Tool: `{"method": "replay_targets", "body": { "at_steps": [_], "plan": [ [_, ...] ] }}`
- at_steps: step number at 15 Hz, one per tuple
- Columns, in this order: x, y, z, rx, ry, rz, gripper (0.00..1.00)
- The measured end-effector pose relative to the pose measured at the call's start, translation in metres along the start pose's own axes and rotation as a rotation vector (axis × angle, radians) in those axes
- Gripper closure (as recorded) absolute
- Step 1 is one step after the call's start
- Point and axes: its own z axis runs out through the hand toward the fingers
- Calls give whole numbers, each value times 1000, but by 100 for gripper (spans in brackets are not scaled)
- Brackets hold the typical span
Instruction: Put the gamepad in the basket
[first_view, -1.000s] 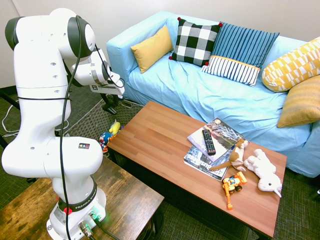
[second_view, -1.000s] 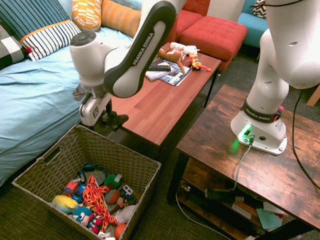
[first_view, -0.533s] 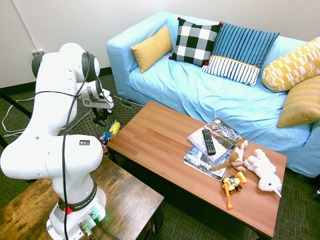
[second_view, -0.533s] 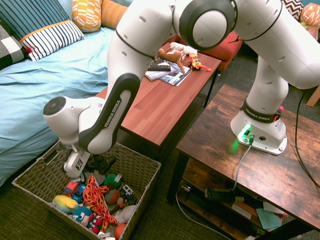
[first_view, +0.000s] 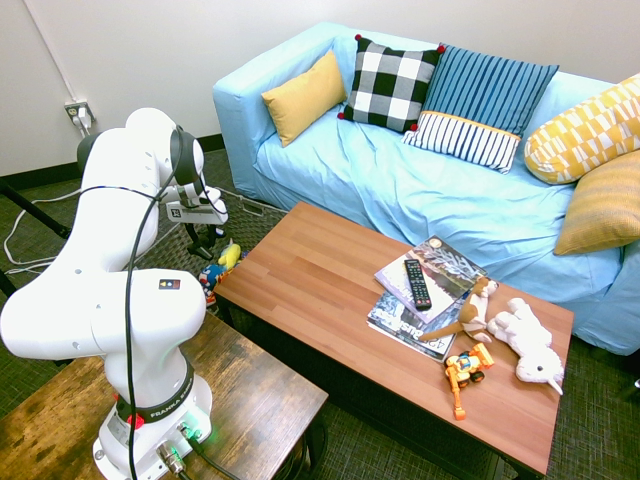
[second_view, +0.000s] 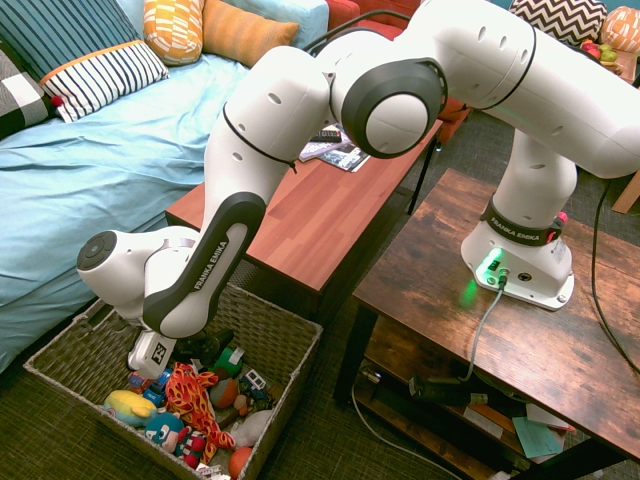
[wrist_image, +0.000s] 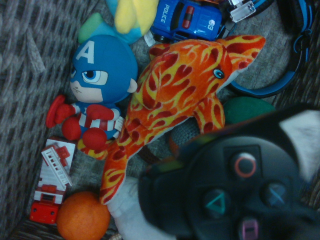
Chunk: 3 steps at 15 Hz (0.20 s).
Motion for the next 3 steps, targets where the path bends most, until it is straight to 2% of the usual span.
{"method": "replay_targets", "body": {
  "at_steps": [3],
  "plan": [
    [7,1,-3,-6,2,6,0]
  ]
}}
